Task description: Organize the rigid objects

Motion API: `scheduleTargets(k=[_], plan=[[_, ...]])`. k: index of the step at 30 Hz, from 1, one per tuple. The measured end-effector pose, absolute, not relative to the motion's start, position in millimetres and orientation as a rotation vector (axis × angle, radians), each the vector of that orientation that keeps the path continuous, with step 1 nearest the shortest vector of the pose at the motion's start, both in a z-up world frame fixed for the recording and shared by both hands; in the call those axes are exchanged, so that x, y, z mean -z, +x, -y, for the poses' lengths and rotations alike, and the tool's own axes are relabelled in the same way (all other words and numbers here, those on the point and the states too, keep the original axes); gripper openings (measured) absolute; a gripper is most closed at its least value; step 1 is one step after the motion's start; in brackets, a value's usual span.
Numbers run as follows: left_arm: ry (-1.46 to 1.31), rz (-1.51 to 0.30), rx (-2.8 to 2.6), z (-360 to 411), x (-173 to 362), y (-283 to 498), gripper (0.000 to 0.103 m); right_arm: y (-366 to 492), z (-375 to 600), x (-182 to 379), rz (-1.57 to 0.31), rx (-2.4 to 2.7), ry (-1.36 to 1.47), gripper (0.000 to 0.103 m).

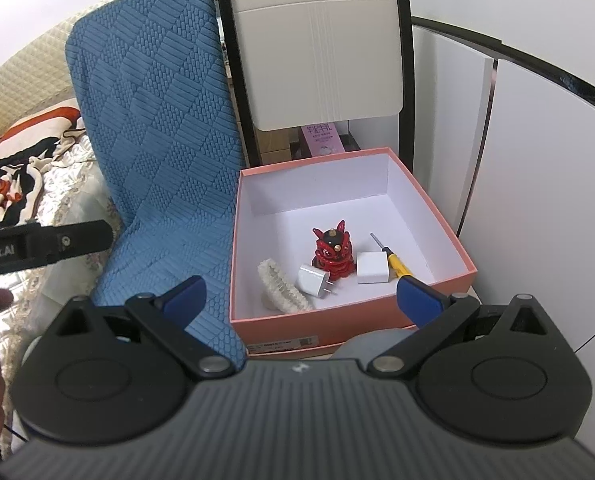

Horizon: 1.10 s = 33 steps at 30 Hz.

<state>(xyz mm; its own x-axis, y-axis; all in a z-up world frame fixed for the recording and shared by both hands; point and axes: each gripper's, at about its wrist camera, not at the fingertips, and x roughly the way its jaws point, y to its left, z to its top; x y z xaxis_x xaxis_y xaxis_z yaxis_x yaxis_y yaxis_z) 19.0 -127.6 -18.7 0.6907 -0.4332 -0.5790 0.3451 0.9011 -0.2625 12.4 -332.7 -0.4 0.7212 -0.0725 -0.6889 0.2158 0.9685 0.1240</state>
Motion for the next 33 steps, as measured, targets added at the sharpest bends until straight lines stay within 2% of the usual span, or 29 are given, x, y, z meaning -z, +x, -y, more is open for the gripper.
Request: scheduleTargets(k=[33], plan=[[-0.121, -0.678, 0.419, 122.3, 16.5, 16.1, 0.103, 10.5, 326.1, 3.1, -0.781, 0.182, 0.177, 0.103]])
